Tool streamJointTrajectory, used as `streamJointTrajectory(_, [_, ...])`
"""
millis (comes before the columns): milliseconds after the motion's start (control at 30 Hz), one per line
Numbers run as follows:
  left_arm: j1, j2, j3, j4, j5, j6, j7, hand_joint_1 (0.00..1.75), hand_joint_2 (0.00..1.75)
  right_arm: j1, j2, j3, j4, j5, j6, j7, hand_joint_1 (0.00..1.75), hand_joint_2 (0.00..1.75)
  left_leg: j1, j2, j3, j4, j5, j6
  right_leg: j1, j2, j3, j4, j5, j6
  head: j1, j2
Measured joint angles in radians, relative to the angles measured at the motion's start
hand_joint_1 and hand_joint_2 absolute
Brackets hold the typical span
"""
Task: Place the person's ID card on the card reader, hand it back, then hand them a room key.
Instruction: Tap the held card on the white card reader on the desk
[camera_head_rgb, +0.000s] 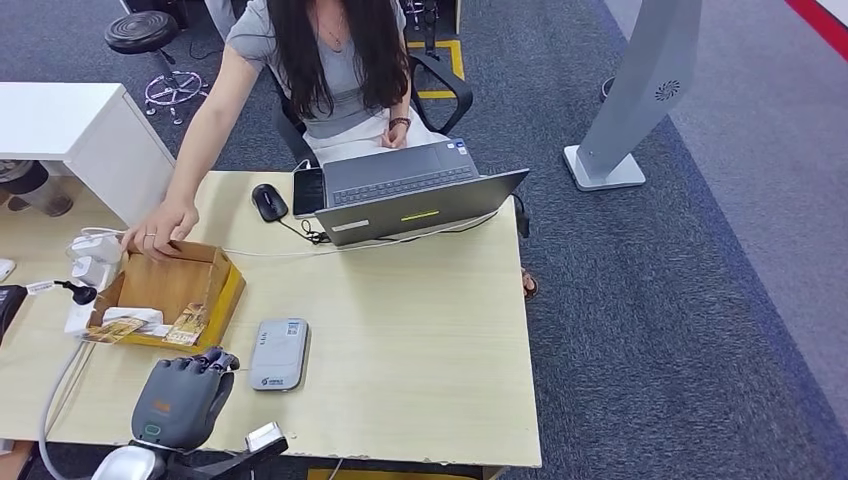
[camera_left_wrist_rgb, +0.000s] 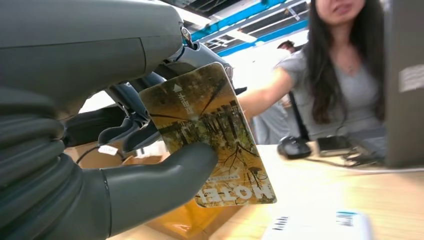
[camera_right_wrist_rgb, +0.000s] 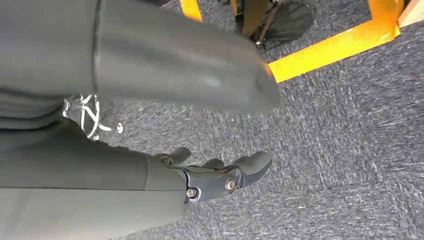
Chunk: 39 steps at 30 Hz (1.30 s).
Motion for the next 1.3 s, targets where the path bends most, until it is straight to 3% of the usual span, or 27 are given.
streamJointTrajectory(367, [0.012, 0.025, -0.059, -0.047, 0.036, 0.0, 0.005, 1.75, 1.75, -0.002, 0.005, -0.016, 0.0, 0.01, -0.002, 0.003, 0.0, 1.75, 0.001, 0.0, 0.001, 0.0, 0.001, -0.001, 0.0, 0.0, 0.001, 0.0, 0.0, 0.0, 0.0, 0.0])
streamJointTrajectory(1300, [-0.004, 0.025, -0.066, -0.047, 0.039, 0.0, 0.005, 1.75, 1.75, -0.002, 0.009, -0.017, 0.0, 0.011, -0.002, 0.004, 0.0, 1.75, 0.0, -0.001, 0.001, 0.0, 0.001, -0.001, 0.0, 0.0, 0.001, 0.0, 0.0, 0.0, -0.001, 0.0])
